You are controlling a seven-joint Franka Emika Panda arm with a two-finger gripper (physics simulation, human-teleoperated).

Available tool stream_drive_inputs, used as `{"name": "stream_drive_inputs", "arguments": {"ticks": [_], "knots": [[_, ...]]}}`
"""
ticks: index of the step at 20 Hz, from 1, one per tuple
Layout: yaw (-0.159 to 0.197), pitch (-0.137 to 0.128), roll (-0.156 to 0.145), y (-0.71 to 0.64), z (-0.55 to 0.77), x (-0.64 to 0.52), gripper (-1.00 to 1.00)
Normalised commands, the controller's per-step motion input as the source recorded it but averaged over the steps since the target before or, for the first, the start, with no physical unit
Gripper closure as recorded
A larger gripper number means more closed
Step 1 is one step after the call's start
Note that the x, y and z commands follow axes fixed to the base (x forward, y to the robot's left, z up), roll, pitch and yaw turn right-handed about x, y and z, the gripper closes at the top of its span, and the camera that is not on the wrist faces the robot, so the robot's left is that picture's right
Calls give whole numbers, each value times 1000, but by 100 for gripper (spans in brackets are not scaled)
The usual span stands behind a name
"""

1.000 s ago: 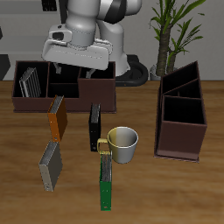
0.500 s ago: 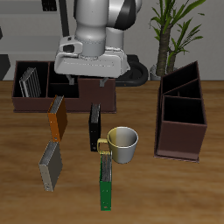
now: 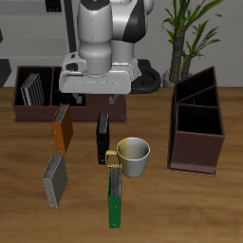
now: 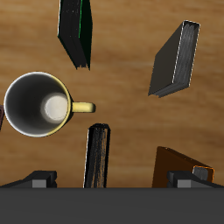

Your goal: Place the striped book into the back desk caddy's left compartment and place the black book into the back desk caddy's left compartment and place the yellow book into the left desk caddy's right compartment

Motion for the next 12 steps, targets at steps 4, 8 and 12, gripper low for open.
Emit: {"name": "stream_drive_inputs", "arguments": {"ticks": [4,8,12], "knots": [[1,17,-8,-37,-339,-64,-100],[12,-22,8,237,-312,-133,-100],[31,-63,-26,112,-181,-87,-100]]}}
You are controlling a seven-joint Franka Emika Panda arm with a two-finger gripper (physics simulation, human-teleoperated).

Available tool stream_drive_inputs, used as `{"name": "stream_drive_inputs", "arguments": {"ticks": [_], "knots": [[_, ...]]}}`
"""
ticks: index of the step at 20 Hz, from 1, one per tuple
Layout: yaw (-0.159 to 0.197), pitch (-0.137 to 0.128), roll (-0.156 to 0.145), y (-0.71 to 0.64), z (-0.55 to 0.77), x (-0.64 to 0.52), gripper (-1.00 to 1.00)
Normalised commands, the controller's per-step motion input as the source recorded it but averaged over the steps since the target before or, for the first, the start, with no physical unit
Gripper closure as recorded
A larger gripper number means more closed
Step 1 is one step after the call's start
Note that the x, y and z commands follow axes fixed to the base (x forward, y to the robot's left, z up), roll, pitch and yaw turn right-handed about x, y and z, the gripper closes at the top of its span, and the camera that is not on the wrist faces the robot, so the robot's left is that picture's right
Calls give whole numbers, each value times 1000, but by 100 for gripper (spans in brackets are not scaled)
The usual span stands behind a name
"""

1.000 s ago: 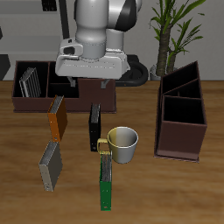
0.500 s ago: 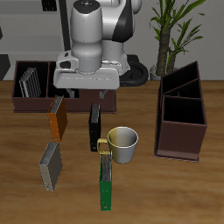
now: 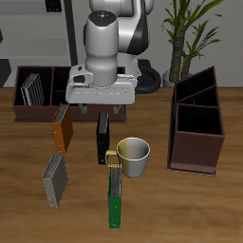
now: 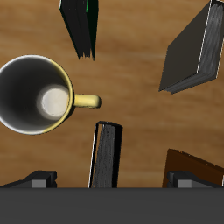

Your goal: Place the striped book into the back desk caddy's left compartment and place the black book into the back desk caddy's left compartment and place the yellow book into the left desk caddy's right compartment

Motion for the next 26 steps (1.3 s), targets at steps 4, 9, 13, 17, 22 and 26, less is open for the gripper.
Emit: {"name": "stream_drive_inputs", "arguments": {"ticks": [4,9,13,17,22,26], "knots": [[-8,-39,-17,10,-67,61,-100],[-12,-9,-13,-73,-166,47,-100],[7,42,15,151,-337,58,-100],[19,39,20,140,-304,-1,-100],[9,19,-3,-77,-159,28,-100],[11,14,-11,-62,-154,19,-100]]}}
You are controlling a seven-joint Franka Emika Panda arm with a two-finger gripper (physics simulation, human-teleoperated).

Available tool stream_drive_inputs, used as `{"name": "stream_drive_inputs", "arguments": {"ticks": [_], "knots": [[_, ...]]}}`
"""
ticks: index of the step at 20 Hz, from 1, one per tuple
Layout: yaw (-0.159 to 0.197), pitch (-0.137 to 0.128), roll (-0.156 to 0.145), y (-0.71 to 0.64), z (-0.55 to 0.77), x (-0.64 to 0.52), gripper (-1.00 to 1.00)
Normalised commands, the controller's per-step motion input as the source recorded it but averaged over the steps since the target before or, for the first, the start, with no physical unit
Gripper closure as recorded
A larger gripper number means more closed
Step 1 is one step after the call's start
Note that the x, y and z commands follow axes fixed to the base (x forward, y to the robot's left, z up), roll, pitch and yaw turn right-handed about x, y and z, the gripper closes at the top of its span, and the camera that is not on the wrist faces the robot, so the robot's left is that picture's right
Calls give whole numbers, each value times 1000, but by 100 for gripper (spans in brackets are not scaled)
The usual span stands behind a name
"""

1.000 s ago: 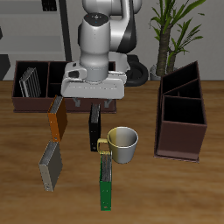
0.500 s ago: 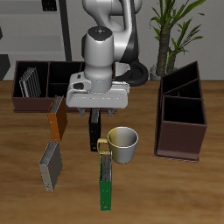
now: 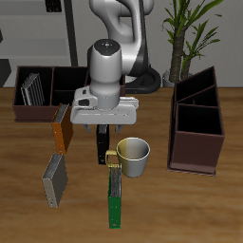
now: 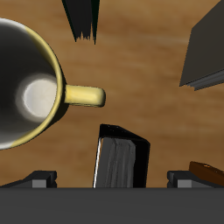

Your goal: Place the striped book into the back desk caddy's left compartment and place the black book into the back desk caddy's left compartment and place the yellow book into the left desk caddy's right compartment

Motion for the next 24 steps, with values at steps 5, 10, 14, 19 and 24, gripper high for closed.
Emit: {"name": "stream_drive_inputs", "arguments": {"ticks": [5,10,14,19,24], "knots": [[-4,30,-1,-65,-120,23,-100],[2,36,21,-24,-151,-18,100],[2,-8,2,-66,45,7,100],[-4,-9,-10,-65,158,28,100],[14,-11,4,34,345,-41,100]]}}
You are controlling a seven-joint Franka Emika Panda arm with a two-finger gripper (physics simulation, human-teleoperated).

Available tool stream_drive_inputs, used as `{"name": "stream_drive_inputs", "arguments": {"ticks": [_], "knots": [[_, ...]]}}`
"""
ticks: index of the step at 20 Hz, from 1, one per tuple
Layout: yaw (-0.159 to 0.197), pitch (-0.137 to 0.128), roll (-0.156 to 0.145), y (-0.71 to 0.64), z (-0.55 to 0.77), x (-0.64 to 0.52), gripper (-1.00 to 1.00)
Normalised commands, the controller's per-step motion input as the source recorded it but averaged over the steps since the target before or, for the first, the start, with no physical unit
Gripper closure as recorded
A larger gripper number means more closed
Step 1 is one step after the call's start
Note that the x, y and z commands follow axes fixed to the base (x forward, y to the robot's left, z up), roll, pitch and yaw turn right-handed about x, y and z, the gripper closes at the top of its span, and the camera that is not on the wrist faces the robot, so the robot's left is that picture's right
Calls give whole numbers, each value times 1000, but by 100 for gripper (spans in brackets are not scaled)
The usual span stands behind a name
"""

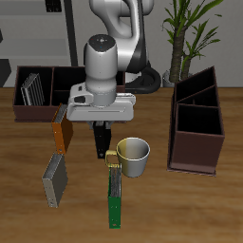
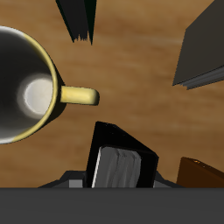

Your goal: Place the striped book into the back desk caddy's left compartment and place the black book into the back desk caddy's left compartment and place the yellow book into the left desk caddy's right compartment

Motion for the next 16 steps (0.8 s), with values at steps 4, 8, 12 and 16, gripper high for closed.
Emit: {"name": "stream_drive_inputs", "arguments": {"ticks": [4,8,12,16], "knots": [[21,-59,9,-92,888,-211,100],[5,50,43,-183,745,-284,100],[7,-43,58,-298,809,-456,100],[-30,-33,68,-514,794,-594,100]]}}
